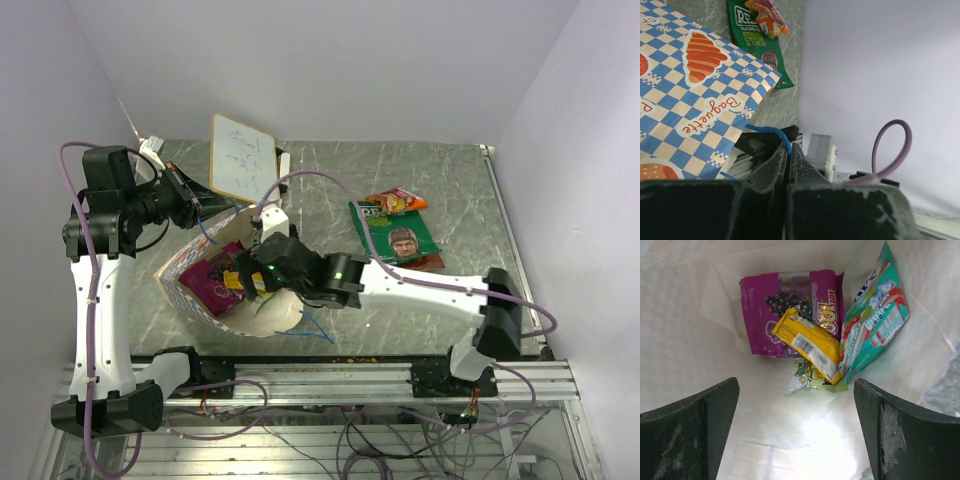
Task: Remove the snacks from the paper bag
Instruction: Take out the snack from the paper bag.
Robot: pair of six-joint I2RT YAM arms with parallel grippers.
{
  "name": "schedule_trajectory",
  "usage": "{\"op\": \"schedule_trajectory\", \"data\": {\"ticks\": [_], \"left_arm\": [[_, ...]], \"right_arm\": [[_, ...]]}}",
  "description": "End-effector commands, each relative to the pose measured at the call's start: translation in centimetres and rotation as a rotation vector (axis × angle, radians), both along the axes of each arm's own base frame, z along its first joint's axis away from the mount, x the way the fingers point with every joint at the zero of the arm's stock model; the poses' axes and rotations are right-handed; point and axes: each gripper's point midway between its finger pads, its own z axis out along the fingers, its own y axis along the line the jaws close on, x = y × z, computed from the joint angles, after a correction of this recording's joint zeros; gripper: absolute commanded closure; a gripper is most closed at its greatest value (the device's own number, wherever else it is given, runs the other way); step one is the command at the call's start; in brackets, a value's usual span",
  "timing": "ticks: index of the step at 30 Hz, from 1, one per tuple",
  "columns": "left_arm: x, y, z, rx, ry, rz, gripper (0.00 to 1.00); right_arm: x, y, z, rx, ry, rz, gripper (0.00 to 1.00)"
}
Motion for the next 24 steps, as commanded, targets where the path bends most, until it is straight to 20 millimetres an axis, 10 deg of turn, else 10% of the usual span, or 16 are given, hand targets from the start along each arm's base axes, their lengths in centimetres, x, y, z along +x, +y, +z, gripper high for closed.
{"op": "schedule_trajectory", "data": {"ticks": [1,10,24], "left_arm": [[-0.6,-0.4,1.7,-0.007,-0.059,-0.032,0.93],[-0.8,-0.4,2.2,-0.006,-0.069,-0.026,0.93],[-1.0,-0.4,2.1,0.001,-0.063,-0.037,0.93]], "right_arm": [[1.9,1.6,-1.7,-0.003,0.041,-0.173,0.09],[5.5,-0.3,-5.4,-0.109,-0.036,-0.453,0.24],[8.5,-1.3,-9.3,-0.108,-0.03,-0.627,0.19]]}}
